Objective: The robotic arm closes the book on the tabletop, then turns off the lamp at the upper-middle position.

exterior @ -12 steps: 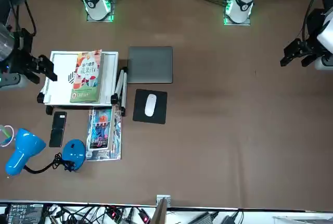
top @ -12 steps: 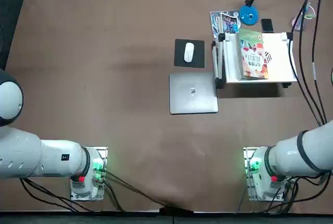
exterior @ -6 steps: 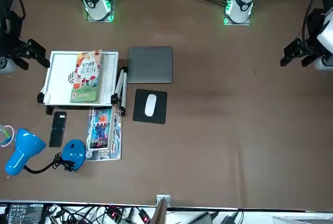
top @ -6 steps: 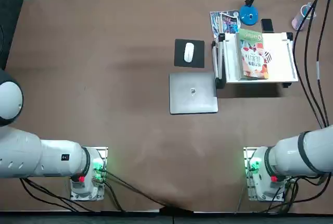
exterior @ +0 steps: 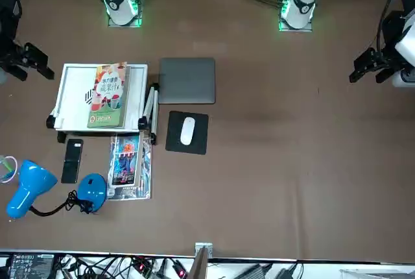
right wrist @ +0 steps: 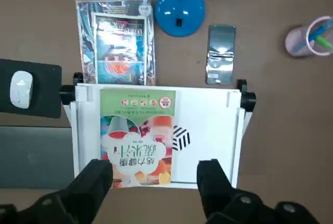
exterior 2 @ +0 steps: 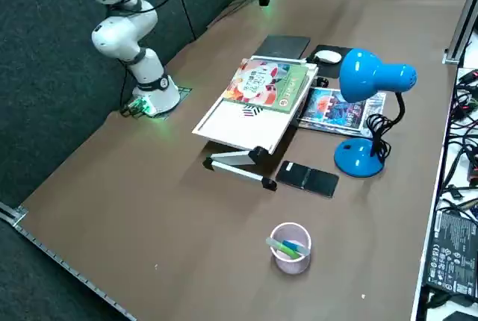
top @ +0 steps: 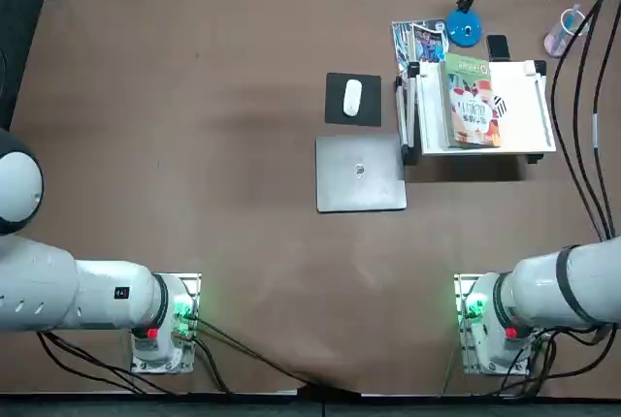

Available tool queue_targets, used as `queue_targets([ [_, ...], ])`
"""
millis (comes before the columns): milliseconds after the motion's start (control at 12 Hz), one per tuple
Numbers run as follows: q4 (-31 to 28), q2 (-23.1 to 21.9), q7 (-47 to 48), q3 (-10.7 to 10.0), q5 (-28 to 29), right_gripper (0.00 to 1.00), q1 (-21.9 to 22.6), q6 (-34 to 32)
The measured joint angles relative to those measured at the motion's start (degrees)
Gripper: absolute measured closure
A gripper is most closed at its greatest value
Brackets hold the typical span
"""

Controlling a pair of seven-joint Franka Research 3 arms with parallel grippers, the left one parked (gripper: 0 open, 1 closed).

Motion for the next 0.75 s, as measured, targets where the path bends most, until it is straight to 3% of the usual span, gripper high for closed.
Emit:
queue_targets([
  [750,-4.1,-3.8,0.0,-2.1,0.0,0.0,1.4,0.0],
])
